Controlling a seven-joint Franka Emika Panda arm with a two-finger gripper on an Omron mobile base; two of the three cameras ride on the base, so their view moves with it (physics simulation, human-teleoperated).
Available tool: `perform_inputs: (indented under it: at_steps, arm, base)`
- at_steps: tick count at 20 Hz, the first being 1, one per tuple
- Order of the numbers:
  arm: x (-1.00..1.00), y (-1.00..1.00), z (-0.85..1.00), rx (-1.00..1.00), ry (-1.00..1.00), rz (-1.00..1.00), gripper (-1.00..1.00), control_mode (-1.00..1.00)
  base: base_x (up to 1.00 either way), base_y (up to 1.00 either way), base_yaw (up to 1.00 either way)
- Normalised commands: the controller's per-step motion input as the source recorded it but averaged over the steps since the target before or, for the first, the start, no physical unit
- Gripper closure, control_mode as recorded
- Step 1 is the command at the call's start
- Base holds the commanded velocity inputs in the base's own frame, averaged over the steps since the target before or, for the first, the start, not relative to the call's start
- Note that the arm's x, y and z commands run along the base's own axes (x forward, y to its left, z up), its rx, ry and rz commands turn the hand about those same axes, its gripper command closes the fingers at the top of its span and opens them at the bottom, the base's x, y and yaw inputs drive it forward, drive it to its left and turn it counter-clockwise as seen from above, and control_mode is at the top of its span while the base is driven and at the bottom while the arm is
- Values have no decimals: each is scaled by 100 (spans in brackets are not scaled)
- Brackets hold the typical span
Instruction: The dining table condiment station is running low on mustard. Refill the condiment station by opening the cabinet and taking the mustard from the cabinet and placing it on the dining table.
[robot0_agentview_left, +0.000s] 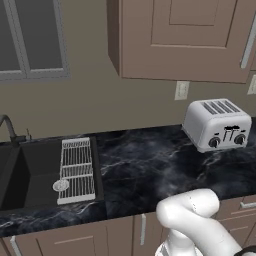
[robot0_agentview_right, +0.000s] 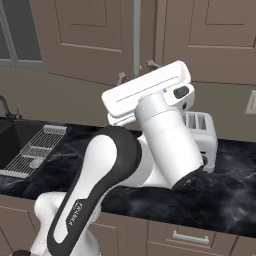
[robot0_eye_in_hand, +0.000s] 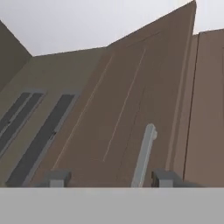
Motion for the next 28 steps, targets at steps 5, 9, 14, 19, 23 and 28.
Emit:
perform_inputs:
  at_steps: [5, 9, 14, 19, 23, 28]
  arm:
    - [7, -31, -2, -22, -19, 0, -100, -100]
    - [34, -5, -13, -37, -5, 0, -100, -100]
    - [39, -20, -5, -40, 0, 0, -100, -100]
    - [25, -30, 0, -38, 0, -1, -100, -100]
    - [35, -20, 0, -28, -1, -7, -100, -100]
    - [53, 0, 0, -14, -7, -5, -100, -100]
  base:
    - [0, 0, 0]
    - [0, 0, 0]
    - [0, 0, 0]
    - [0, 0, 0]
    - [0, 0, 0]
    - [0, 0, 0]
